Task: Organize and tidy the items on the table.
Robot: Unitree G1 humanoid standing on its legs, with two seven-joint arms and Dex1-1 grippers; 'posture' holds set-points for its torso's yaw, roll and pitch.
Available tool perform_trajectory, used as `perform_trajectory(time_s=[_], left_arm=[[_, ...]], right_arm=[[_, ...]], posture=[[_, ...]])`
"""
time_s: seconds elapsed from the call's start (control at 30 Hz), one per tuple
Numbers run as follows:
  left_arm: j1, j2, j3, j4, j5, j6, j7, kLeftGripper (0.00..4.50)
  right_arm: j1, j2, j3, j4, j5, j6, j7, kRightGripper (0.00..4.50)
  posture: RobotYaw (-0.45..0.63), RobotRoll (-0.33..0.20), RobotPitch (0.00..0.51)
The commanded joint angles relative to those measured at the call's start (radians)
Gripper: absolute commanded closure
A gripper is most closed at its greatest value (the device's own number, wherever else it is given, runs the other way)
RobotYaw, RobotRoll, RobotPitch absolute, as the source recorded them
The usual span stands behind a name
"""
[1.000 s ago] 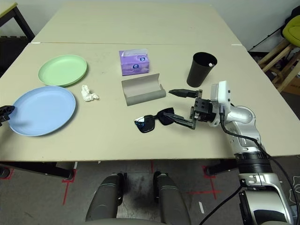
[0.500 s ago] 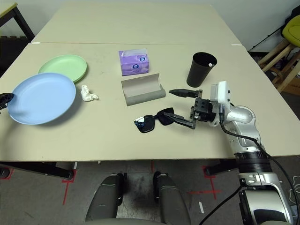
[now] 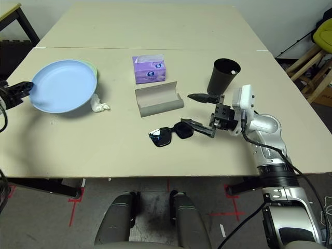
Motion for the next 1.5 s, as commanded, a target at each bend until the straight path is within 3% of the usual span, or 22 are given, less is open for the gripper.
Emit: perform_trajectory(time_s=[0.03, 0.27, 0.73, 1.17, 1.5], left_arm=[[-0.027, -0.005, -0.013, 0.044, 0.022, -0.025, -0.001, 4.47], [-0.055, -0.012, -0.020, 0.095, 0.042, -0.058, 0.000, 4.47], [-0.177, -0.070, -0.019, 0.232, 0.087, -0.181, 0.120, 4.47], [-0.261, -0.136, 0.031, 0.333, 0.087, -0.322, 0.340, 4.47], [-0.263, -0.144, 0.053, 0.357, 0.102, -0.406, 0.480, 4.47]], right_arm=[[0.026, -0.002, -0.013, -0.027, 0.024, 0.056, -0.026, 0.00], [0.060, 0.012, -0.021, -0.097, 0.070, 0.182, -0.093, 0.00], [0.104, 0.018, -0.014, -0.164, 0.062, 0.189, -0.107, 0.00], [0.113, 0.027, -0.002, -0.190, 0.056, 0.187, -0.116, 0.00], [0.124, 0.025, -0.001, -0.211, 0.059, 0.194, -0.124, 0.00]], posture=[[0.14, 0.000, 0.129], [0.14, 0.000, 0.133], [0.13, 0.000, 0.139], [0.13, 0.000, 0.146], [0.13, 0.000, 0.149]])
